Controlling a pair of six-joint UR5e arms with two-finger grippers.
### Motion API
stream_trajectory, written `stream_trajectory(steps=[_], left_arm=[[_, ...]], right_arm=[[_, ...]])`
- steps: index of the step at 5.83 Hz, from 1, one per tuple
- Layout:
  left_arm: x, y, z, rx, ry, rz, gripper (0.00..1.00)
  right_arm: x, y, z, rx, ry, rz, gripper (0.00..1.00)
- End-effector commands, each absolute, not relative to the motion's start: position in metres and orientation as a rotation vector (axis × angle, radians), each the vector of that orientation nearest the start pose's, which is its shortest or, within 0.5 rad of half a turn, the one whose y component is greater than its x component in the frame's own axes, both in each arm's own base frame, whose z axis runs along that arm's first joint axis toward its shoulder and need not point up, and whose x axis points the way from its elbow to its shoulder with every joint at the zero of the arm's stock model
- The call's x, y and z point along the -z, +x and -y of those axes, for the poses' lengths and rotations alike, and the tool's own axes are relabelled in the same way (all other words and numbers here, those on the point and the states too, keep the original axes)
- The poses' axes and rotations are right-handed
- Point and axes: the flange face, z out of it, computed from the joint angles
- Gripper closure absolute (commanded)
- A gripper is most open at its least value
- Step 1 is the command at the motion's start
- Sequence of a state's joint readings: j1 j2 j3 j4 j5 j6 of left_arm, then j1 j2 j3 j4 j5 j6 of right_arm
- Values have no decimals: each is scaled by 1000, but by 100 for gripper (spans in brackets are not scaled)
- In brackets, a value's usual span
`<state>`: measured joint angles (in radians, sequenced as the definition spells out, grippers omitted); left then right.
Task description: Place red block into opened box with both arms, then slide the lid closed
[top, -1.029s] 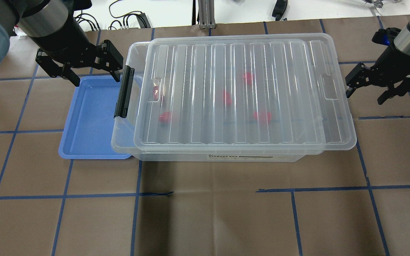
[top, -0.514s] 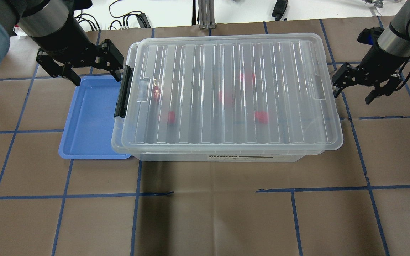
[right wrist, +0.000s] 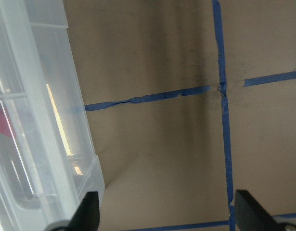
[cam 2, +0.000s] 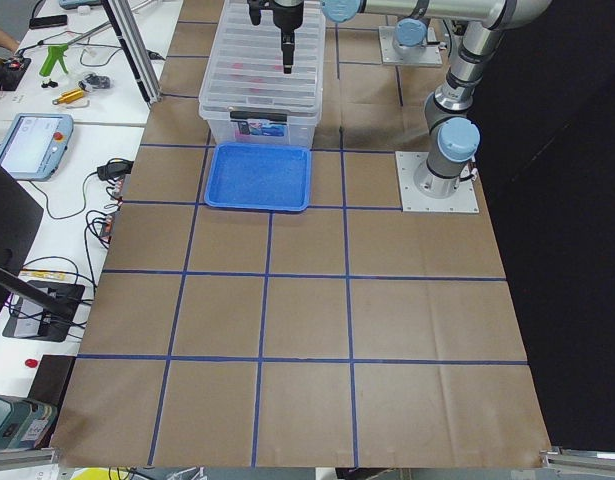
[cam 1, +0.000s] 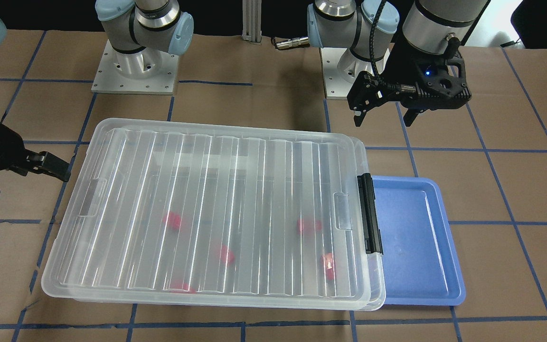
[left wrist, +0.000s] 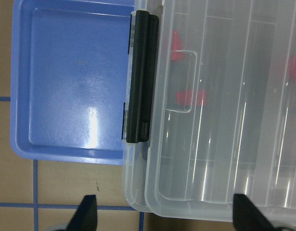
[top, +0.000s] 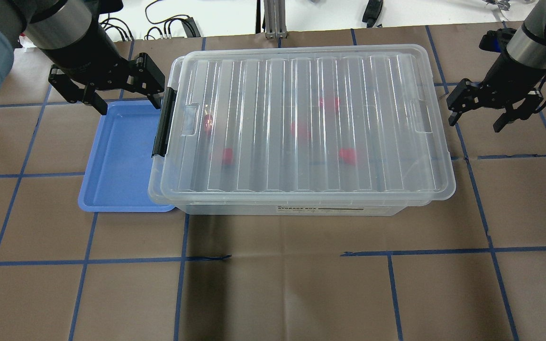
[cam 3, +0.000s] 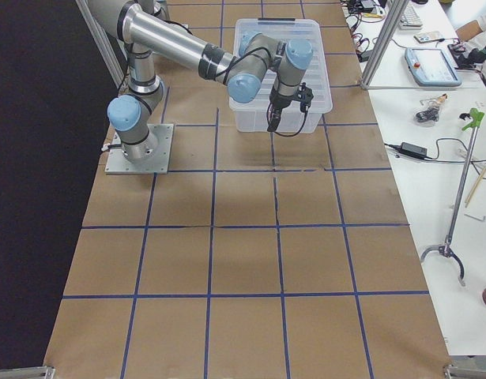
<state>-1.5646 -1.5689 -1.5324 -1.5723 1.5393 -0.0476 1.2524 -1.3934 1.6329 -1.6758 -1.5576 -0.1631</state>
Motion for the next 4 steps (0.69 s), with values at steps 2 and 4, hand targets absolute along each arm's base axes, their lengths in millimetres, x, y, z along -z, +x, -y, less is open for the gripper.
stream_trajectory(steps=[2,4], left_arm=[[-507,-133,495,57,-87,-3170,2],[-510,-132,496,67,-82,-3170,2]], right_arm=[[-452,44,555,-80,123,-3157,0],[-500,129,542,-60,101,-3160,0]])
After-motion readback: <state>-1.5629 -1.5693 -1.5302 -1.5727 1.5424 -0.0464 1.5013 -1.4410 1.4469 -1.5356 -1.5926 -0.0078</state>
